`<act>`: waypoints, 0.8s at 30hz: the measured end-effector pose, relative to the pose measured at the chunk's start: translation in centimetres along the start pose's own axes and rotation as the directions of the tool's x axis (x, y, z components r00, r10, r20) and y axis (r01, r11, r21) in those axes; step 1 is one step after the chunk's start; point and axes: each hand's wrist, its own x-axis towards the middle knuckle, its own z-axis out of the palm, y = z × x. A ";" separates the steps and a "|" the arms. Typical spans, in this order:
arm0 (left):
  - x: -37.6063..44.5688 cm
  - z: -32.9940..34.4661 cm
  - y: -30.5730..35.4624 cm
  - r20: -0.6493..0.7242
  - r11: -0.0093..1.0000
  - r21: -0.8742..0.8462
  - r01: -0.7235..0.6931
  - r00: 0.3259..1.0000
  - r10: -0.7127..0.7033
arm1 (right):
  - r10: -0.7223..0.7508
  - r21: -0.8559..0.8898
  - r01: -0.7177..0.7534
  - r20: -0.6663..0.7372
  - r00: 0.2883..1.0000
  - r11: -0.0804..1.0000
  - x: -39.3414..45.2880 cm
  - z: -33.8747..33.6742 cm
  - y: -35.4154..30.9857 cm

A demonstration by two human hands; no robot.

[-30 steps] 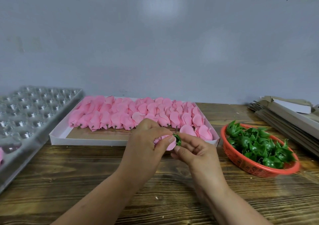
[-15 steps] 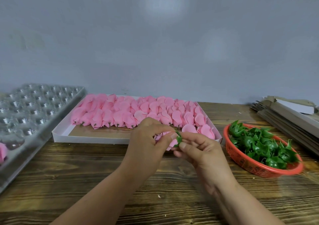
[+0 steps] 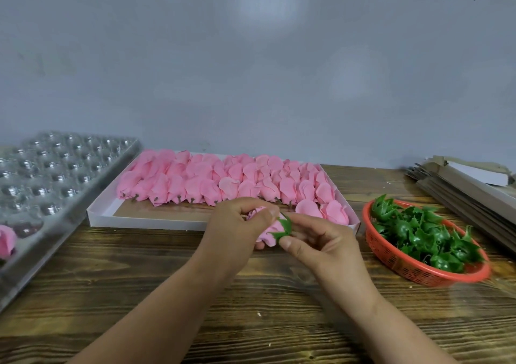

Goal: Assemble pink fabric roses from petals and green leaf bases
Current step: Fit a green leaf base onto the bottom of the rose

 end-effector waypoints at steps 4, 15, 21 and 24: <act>0.2 0.1 -0.3 -0.004 0.994 -0.074 0.079 0.997 -0.079 | -0.151 -0.213 0.145 -0.016 0.988 0.966 -0.4 0.2 0.2; 0.3 0.0 -0.8 0.069 0.993 -0.053 0.104 0.993 -0.101 | -0.135 -0.266 0.115 -0.062 0.989 0.957 -0.9 0.8 0.3; 0.4 -0.3 -0.8 0.116 0.993 0.009 0.117 0.986 -0.117 | -0.074 -0.265 0.068 -0.012 0.997 0.962 -0.6 0.8 0.0; 0.1 -0.3 -0.2 0.107 0.994 0.085 0.073 0.991 -0.082 | 0.030 -0.052 -0.037 -0.134 0.991 0.998 0.1 0.5 -0.3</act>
